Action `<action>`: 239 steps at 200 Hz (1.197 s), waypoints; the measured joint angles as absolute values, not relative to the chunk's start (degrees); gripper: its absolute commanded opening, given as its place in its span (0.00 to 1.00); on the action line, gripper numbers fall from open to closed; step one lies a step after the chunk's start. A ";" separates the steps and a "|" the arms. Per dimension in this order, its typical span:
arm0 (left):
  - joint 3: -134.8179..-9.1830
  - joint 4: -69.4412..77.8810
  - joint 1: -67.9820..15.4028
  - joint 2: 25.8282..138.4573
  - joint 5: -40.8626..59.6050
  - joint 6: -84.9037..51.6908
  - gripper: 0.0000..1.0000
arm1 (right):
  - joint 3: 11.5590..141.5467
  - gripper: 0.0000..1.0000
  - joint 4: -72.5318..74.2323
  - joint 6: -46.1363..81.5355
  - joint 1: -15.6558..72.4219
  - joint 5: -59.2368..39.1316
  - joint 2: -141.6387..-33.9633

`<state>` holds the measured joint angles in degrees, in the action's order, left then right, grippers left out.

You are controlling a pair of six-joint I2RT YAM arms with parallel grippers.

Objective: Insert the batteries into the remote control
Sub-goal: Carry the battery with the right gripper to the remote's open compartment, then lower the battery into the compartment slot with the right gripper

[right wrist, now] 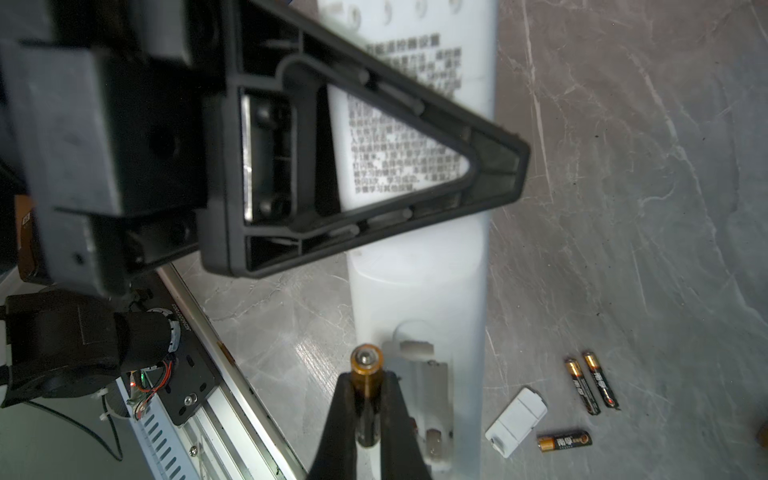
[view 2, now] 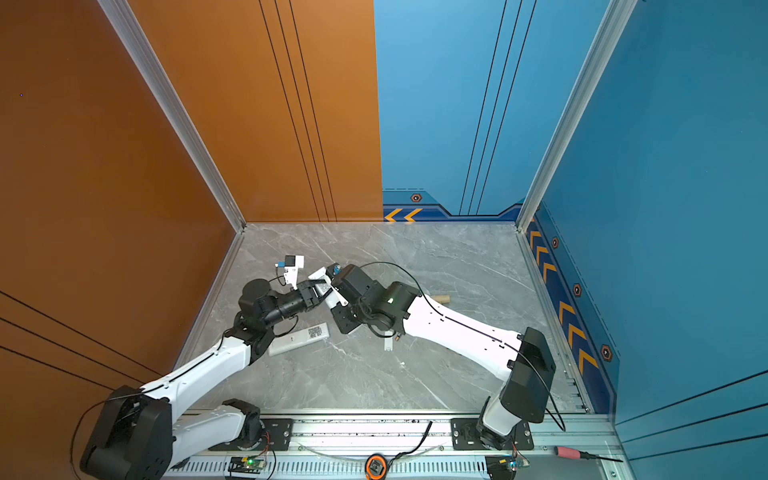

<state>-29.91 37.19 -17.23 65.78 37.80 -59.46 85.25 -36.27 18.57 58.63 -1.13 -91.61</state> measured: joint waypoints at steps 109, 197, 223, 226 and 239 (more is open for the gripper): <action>-29.04 39.64 -17.23 65.01 37.74 -62.22 0.00 | 83.64 0.00 -34.39 18.04 58.52 4.40 -90.21; -28.49 39.44 -17.17 64.93 37.32 -62.26 0.00 | 79.31 0.00 -31.97 19.20 59.37 4.32 -88.62; -28.49 39.42 -17.12 64.93 37.34 -62.24 0.00 | 78.54 0.00 -31.22 19.68 59.55 4.32 -88.31; -28.49 39.42 -17.12 64.93 37.36 -62.24 0.00 | 78.50 0.00 -31.18 19.79 59.57 4.34 -88.27; -28.42 39.42 -17.12 64.93 37.34 -62.22 0.00 | 78.15 0.00 -30.79 20.05 59.59 4.32 -88.23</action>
<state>-28.42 39.42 -17.12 64.93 37.34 -62.22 78.15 -30.79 20.05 59.59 4.32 -88.23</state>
